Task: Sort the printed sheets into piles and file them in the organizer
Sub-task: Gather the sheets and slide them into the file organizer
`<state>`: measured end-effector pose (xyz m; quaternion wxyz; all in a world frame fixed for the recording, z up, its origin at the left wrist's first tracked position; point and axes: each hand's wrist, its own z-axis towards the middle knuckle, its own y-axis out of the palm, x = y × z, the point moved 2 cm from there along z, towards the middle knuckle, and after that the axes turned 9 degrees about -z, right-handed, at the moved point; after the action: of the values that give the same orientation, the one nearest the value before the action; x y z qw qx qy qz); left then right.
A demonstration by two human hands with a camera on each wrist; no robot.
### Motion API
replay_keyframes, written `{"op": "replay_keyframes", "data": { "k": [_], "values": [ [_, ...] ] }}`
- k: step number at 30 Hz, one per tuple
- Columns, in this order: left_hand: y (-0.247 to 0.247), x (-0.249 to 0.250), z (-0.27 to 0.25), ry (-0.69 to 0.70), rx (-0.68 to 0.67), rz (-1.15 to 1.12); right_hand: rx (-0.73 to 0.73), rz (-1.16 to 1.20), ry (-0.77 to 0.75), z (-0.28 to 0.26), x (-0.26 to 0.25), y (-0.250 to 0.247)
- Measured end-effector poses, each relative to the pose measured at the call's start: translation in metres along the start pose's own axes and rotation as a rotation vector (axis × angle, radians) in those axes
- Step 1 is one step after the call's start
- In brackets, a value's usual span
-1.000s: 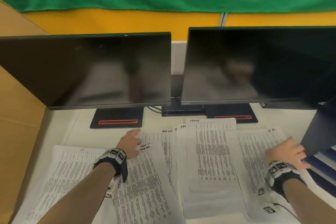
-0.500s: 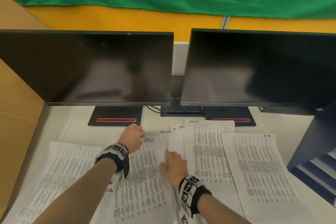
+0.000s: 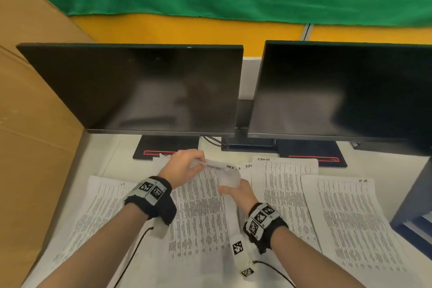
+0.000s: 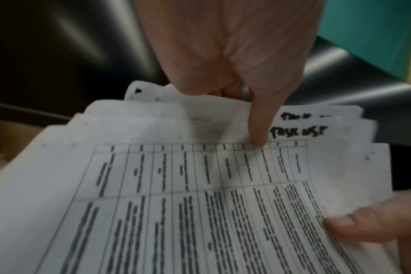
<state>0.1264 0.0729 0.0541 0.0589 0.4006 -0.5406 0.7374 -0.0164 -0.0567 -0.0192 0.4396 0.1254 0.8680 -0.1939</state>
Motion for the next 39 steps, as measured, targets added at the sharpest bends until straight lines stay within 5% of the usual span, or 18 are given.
{"op": "replay_keyframes", "data": {
  "k": [5,7,11,18,29,39],
  "values": [
    [-0.038,-0.004,0.002,-0.163,0.434,0.227,-0.107,0.255,-0.011,-0.005,-0.019,-0.015],
    [-0.049,-0.025,-0.004,-0.332,0.581,0.074,-0.084,0.283,0.002,-0.003,-0.022,-0.025],
    [-0.025,-0.045,-0.023,-0.640,0.470,-0.528,-0.079,0.364,-0.026,-0.001,-0.031,-0.034],
    [0.005,-0.065,-0.052,-0.597,0.533,-0.890,0.003,0.354,-0.012,-0.008,-0.029,-0.025],
    [0.005,-0.086,-0.068,-0.669,0.411,-0.958,-0.044,0.305,-0.152,-0.016,-0.041,-0.028],
    [0.016,-0.104,-0.077,-0.731,0.445,-1.060,0.321,0.033,-0.343,-0.014,-0.039,-0.026]
  ]
}}
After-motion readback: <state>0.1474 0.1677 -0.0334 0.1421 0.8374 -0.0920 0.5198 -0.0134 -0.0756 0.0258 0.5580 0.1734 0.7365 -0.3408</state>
